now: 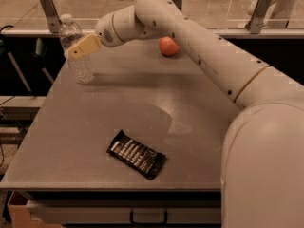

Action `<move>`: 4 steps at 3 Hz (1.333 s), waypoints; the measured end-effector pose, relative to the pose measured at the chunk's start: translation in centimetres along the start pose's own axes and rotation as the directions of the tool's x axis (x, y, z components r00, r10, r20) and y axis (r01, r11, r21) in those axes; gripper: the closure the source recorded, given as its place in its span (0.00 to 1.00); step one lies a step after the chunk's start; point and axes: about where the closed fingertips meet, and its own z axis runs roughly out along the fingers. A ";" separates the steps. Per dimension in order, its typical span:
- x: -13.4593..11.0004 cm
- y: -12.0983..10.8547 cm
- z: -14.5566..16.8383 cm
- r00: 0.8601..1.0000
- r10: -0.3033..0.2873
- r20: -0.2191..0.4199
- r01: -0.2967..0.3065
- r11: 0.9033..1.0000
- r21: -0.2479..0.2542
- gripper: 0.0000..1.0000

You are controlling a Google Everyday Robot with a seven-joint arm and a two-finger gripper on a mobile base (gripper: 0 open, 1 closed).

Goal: Knock water bottle over

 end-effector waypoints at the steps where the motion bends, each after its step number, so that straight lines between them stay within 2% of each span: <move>1: 0.3 1.2 2.0 0.997 0.070 0.026 -0.068 0.996 -0.058 0.18; 2: 0.4 2.8 2.4 0.991 0.124 0.042 -0.119 0.988 -0.097 0.41; 3: 0.3 3.7 1.8 0.986 0.157 0.060 -0.150 0.983 -0.107 0.64; 4: -0.4 3.4 -0.3 0.988 0.142 0.062 -0.137 0.988 -0.067 0.87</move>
Offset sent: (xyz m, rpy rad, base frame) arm -0.0351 0.0291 -0.0144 0.1350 0.1895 0.0486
